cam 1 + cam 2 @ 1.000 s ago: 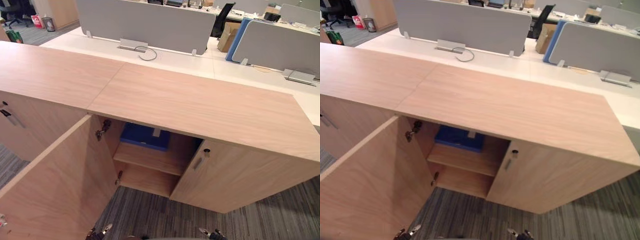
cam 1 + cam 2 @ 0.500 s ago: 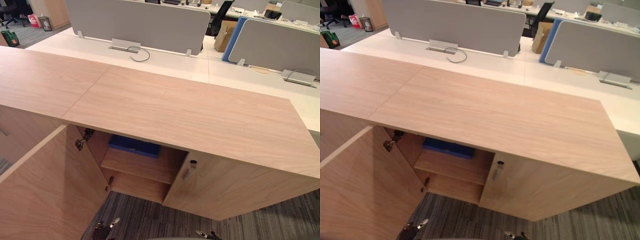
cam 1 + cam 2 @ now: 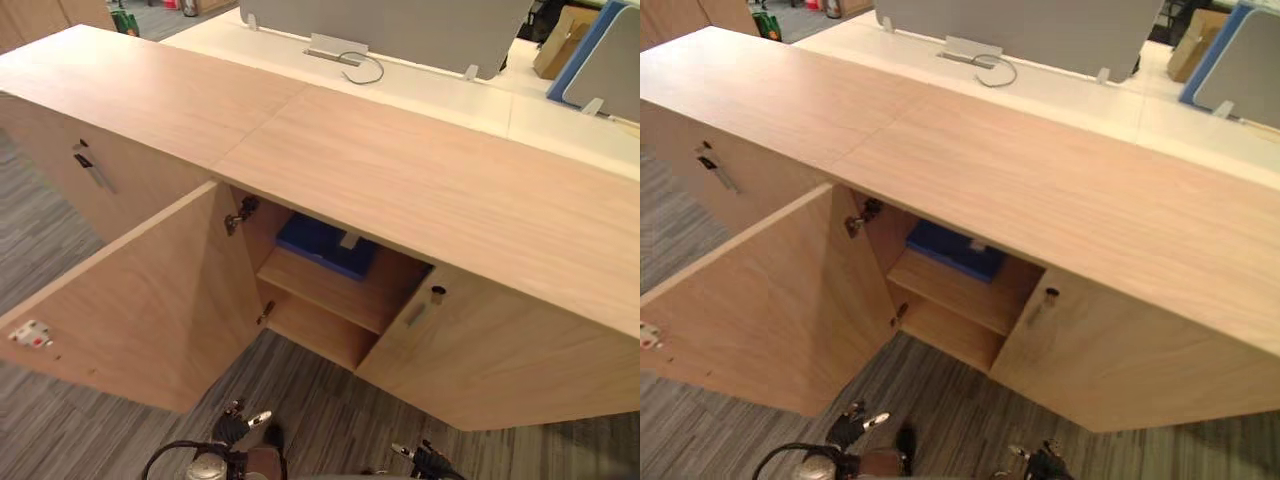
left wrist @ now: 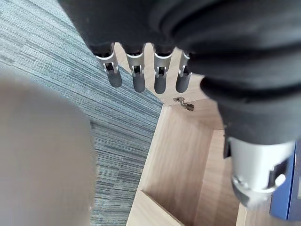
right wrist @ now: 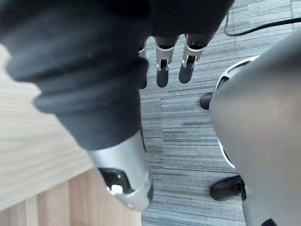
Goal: Walk over to the cabinet, pick up the folder, carry it to the office cabinet, place the folder inside the office cabinet, then close the office cabinet door
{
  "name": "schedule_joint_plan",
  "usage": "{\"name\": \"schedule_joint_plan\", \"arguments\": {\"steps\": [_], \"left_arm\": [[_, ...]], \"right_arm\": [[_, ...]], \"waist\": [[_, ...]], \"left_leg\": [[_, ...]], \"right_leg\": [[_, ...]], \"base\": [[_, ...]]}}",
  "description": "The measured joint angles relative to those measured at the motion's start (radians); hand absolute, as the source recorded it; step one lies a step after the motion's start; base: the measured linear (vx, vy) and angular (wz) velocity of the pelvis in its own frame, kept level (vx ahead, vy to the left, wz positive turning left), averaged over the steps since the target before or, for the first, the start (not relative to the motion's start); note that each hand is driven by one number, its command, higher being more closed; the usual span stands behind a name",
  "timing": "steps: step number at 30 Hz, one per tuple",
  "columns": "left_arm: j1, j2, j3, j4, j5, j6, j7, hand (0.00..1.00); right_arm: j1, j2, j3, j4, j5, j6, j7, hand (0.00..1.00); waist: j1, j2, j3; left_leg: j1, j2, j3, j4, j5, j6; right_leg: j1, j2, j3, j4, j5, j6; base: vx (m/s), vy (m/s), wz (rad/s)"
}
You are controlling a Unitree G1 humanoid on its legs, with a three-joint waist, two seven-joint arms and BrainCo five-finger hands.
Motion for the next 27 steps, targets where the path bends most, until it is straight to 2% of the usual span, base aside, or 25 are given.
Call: {"name": "schedule_joint_plan", "arguments": {"steps": [1, 2, 3, 4, 5, 6, 8, 11, 14, 22, 25, 27], "left_arm": [[-0.001, -0.003, 0.003, 0.008, 0.001, -0.002, 0.000, 0.00], [0.000, -0.014, 0.002, 0.053, 0.003, -0.004, 0.002, 0.00], [-0.008, -0.017, 0.026, 0.090, 0.000, -0.001, 0.005, 0.00], [-0.009, -0.016, 0.040, 0.102, 0.002, -0.001, 0.005, 0.00], [-0.012, -0.018, 0.075, 0.123, 0.001, 0.001, 0.010, 0.00], [-0.012, -0.022, 0.112, 0.133, -0.006, 0.006, 0.019, 0.00], [-0.015, -0.017, 0.172, 0.144, -0.037, 0.016, 0.028, 0.00], [-0.015, -0.003, 0.216, 0.169, -0.110, 0.022, 0.034, 0.00], [-0.014, -0.001, 0.253, 0.200, -0.193, 0.027, 0.040, 0.00], [0.027, 0.003, 0.285, 0.218, -0.226, 0.030, 0.048, 0.00], [0.046, -0.003, 0.301, 0.217, -0.301, 0.031, 0.049, 0.00], [0.046, -0.017, 0.340, 0.210, -0.429, 0.031, 0.047, 0.00]], "right_arm": [[0.001, -0.008, -0.005, -0.001, 0.014, 0.000, -0.002, 0.00], [0.008, -0.028, -0.027, -0.006, 0.035, -0.002, -0.003, 0.00], [0.016, -0.029, -0.035, 0.002, 0.049, 0.002, -0.004, 0.00], [0.026, -0.024, -0.033, 0.007, 0.053, 0.002, -0.004, 0.00], [0.027, -0.020, -0.038, 0.014, 0.069, 0.002, -0.004, 0.00], [0.022, -0.020, -0.037, 0.018, 0.068, 0.004, -0.004, 0.00], [0.007, -0.013, -0.035, 0.029, 0.068, 0.005, 0.002, 0.00], [-0.012, -0.007, -0.027, 0.052, 0.067, 0.006, 0.008, 0.00], [-0.024, -0.008, -0.024, 0.059, 0.066, 0.006, 0.008, 0.00], [-0.032, -0.019, -0.015, 0.081, 0.066, 0.005, 0.006, 0.00], [-0.027, -0.019, -0.016, 0.081, 0.066, 0.005, 0.004, 0.00], [-0.024, -0.018, -0.020, 0.080, 0.066, 0.006, 0.004, 0.00]], "waist": [[-0.004, 0.015, 0.000], [-0.017, 0.063, -0.022], [-0.027, 0.046, -0.031], [-0.031, 0.032, -0.034], [-0.035, 0.027, -0.047], [-0.034, 0.027, -0.048], [-0.027, 0.017, -0.044], [-0.014, 0.002, -0.039], [-0.013, 0.002, -0.034], [-0.013, 0.005, -0.023], [-0.012, 0.004, -0.022], [-0.009, 0.002, -0.021]], "left_leg": [[-0.006, 0.018, 0.040, 0.056, -0.009, 0.002], [0.026, 0.026, 0.042, 0.009, -0.007, -0.004], [0.065, -0.017, 0.013, -0.094, 0.040, -0.003], [0.088, -0.039, 0.001, -0.158, 0.077, -0.002], [0.120, -0.073, -0.033, -0.271, 0.147, 0.004], [0.154, -0.088, -0.060, -0.375, 0.215, -0.006], [0.174, -0.092, -0.086, -0.429, 0.256, -0.001], [0.197, -0.100, -0.106, -0.430, 0.254, -0.003], [0.212, -0.100, -0.112, -0.434, 0.253, -0.005], [0.221, -0.087, -0.106, -0.436, 0.254, -0.019], [0.219, -0.086, -0.107, -0.436, 0.255, -0.020], [0.217, -0.090, -0.109, -0.436, 0.253, -0.018]], "right_leg": [[-0.001, 0.002, -0.007, 0.016, 0.000, 0.005], [0.001, 0.019, -0.022, 0.042, -0.018, 0.031], [0.004, 0.001, -0.025, 0.047, -0.038, 0.022], [0.006, -0.004, -0.020, 0.039, -0.038, 0.020], [0.004, -0.011, -0.024, 0.032, -0.031, 0.012], [0.003, -0.012, -0.040, 0.028, -0.028, 0.014], [0.017, -0.009, -0.061, 0.021, -0.015, 0.034], [0.052, -0.010, -0.061, 0.013, -0.016, 0.034], [0.071, -0.008, -0.061, 0.011, -0.016, 0.032], [0.078, 0.008, -0.057, 0.000, -0.023, 0.025], [0.079, 0.010, -0.058, -0.005, -0.023, 0.026], [0.083, 0.008, -0.061, -0.012, -0.023, 0.026]], "base": [[-0.10, 0.078, 0.48], [-0.02, 0.090, 0.65], [-0.01, 0.090, 0.81], [0.03, 0.052, 1.07], [0.09, -0.015, 1.00], [0.09, -0.020, 0.89], [0.08, -0.029, 0.48], [0.06, -0.036, 0.22], [0.01, -0.032, 0.08], [-0.07, -0.021, -0.04], [-0.01, -0.002, 0.00], [0.01, -0.002, 0.04]]}}
